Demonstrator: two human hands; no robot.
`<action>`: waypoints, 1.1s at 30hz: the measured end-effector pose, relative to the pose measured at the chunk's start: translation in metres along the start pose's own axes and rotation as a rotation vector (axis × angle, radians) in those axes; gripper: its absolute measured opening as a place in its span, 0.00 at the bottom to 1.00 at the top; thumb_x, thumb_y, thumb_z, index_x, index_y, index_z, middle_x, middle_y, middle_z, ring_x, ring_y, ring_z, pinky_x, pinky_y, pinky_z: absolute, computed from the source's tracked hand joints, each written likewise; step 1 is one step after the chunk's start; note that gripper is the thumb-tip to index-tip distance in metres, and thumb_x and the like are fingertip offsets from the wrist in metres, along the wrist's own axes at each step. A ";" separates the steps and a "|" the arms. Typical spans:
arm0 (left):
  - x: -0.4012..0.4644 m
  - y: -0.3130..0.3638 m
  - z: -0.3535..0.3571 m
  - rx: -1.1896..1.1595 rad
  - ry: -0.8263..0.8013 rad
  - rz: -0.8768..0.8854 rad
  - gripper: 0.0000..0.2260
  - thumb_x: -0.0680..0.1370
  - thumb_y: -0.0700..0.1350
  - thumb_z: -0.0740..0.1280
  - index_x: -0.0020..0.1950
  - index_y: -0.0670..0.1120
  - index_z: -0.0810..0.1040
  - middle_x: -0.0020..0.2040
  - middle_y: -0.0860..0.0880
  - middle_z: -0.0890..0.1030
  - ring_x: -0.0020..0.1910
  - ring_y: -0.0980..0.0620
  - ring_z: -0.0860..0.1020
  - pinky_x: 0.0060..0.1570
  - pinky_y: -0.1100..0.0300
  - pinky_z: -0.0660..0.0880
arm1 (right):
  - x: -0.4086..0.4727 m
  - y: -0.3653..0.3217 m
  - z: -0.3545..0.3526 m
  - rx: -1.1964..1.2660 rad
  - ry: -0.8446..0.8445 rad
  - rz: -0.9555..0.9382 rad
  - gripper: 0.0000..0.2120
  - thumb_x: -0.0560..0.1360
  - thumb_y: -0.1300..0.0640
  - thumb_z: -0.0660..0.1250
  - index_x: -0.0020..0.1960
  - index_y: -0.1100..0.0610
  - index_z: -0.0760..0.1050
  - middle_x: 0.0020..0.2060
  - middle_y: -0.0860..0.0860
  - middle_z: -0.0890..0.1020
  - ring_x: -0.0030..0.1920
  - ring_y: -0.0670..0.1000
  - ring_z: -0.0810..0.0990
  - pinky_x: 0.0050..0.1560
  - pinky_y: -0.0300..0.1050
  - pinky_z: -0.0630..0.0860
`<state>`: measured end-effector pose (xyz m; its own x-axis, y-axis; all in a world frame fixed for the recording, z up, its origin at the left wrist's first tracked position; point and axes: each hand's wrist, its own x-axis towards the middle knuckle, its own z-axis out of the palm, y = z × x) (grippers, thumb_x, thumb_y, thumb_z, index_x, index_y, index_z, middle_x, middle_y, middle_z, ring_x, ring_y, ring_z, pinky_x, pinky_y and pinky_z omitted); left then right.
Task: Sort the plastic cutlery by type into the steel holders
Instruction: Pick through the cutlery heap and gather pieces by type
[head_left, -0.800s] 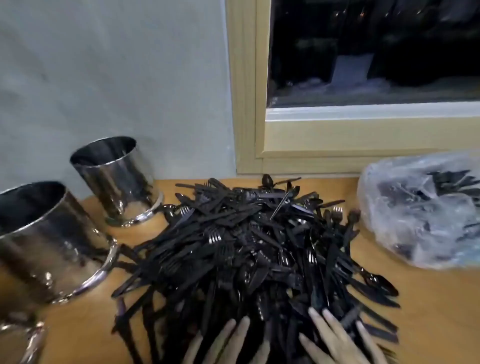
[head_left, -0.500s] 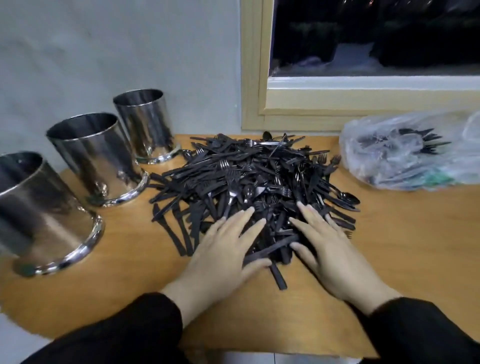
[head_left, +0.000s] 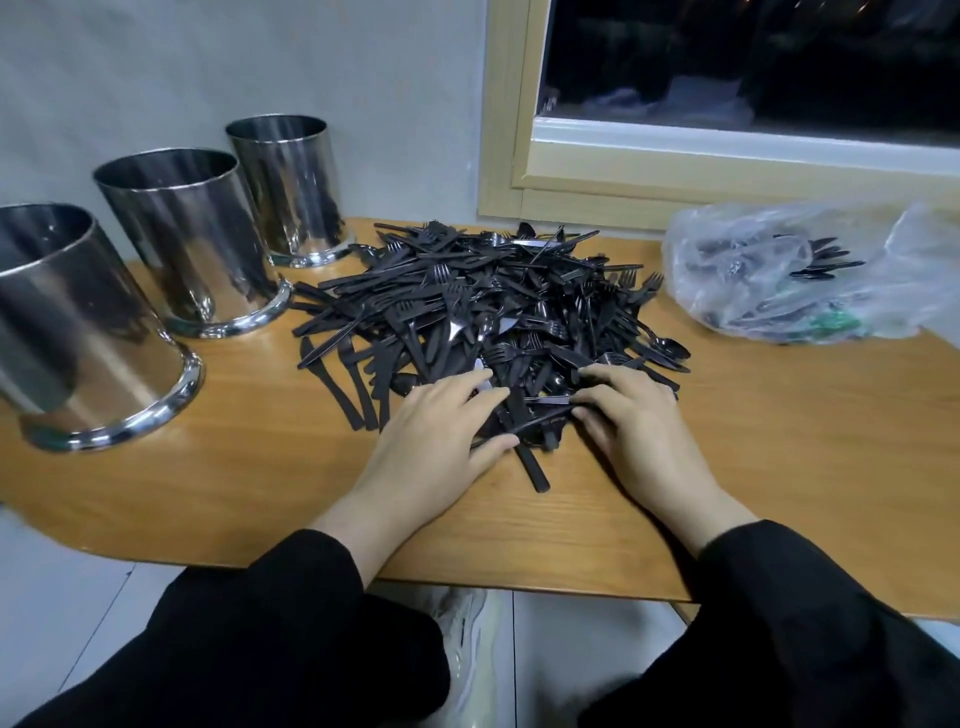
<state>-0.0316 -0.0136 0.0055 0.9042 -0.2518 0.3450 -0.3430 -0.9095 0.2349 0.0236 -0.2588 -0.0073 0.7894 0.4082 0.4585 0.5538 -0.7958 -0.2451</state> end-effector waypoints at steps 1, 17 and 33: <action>-0.001 -0.002 0.001 -0.019 0.017 0.006 0.27 0.80 0.62 0.63 0.76 0.51 0.72 0.76 0.51 0.72 0.75 0.51 0.69 0.74 0.53 0.62 | 0.000 0.002 0.000 0.008 0.022 -0.002 0.07 0.80 0.53 0.68 0.54 0.53 0.82 0.62 0.49 0.79 0.63 0.55 0.76 0.60 0.59 0.73; 0.011 0.033 -0.025 -1.077 0.258 -0.579 0.12 0.85 0.49 0.62 0.48 0.52 0.85 0.46 0.53 0.86 0.47 0.54 0.84 0.53 0.53 0.81 | -0.006 -0.067 -0.004 0.552 0.217 0.168 0.03 0.77 0.60 0.72 0.44 0.55 0.80 0.34 0.47 0.79 0.35 0.43 0.76 0.37 0.33 0.69; -0.012 -0.007 -0.013 -1.168 0.484 -0.648 0.12 0.88 0.44 0.55 0.52 0.47 0.77 0.35 0.46 0.69 0.29 0.50 0.64 0.31 0.51 0.62 | -0.029 -0.075 0.014 0.090 0.032 0.152 0.13 0.74 0.58 0.75 0.58 0.58 0.83 0.43 0.49 0.80 0.42 0.53 0.80 0.43 0.35 0.67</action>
<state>-0.0431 -0.0001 0.0121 0.8867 0.4503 0.1047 -0.1338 0.0332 0.9905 -0.0370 -0.2045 -0.0137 0.8580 0.2707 0.4366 0.4512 -0.8035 -0.3884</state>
